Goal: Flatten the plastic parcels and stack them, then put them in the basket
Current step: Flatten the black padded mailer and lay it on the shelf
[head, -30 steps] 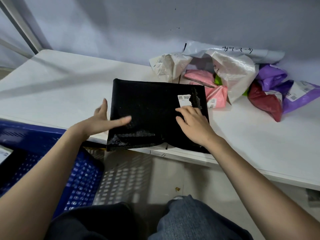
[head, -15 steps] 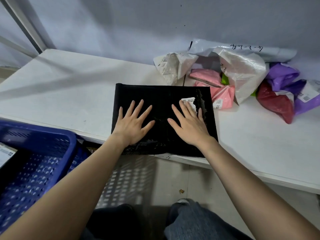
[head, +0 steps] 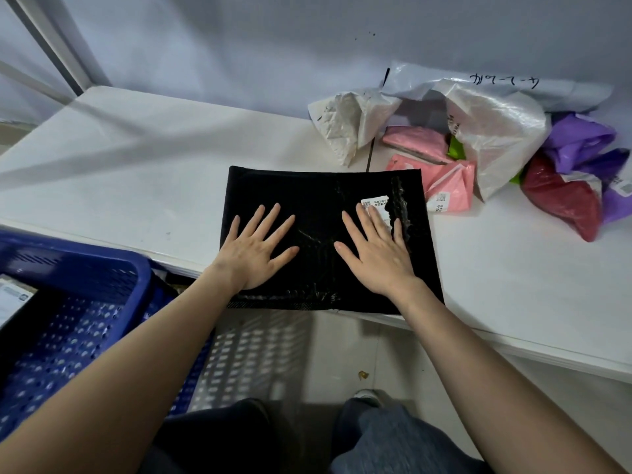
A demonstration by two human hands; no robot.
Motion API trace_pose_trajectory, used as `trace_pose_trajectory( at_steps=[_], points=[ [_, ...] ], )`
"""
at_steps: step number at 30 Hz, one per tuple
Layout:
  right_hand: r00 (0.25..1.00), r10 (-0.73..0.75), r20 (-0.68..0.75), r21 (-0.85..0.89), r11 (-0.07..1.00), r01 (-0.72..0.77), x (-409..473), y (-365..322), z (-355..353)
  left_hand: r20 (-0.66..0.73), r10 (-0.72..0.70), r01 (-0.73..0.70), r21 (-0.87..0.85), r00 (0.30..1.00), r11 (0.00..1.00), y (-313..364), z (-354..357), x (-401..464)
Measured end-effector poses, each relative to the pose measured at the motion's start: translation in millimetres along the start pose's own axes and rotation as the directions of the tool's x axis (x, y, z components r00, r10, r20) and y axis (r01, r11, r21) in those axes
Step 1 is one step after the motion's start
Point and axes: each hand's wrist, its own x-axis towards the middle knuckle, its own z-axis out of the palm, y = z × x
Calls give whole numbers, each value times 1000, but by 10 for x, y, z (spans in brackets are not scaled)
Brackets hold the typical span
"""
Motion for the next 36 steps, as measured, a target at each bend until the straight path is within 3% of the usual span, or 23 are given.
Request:
trace_pose_trajectory(
  at_steps=[7, 12, 17, 20, 23, 26, 29, 34, 36],
  points=[
    [1000, 2, 3, 0, 1000, -2, 7, -9, -13, 4, -5, 5, -20, 1000, 1000, -2, -3, 13],
    [997, -10, 77, 72, 997, 4, 24, -15, -90, -102, -15, 8, -72, 995, 997, 25, -36, -27],
    [1000, 17, -19, 174, 985, -14, -8, 37, -348, -157, -280, 250, -188, 947, 950, 96, -206, -128],
    [992, 127, -13, 178, 976, -123, -99, 98, -444, -72, -482, 441, -307, 873, 844, 107, -324, -195],
    [986, 163, 33, 197, 966, -167, -189, 131, -493, 26, -579, 519, -479, 815, 708, 30, -404, -227],
    [995, 95, -3, 204, 975, -93, -260, 96, -513, 64, -609, 469, -702, 790, 536, -73, -507, -239],
    [998, 61, -34, 203, 978, -52, -283, 11, -578, -13, -625, 315, -855, 781, 412, -179, -677, -246],
    [991, -22, -133, 131, 991, 40, -184, -132, -857, -199, -565, 91, -891, 800, 444, -408, -1081, -324],
    [974, -45, -223, 161, 983, 82, -128, -182, -1022, -271, -488, 14, -864, 830, 503, -504, -1273, -346]
  ],
)
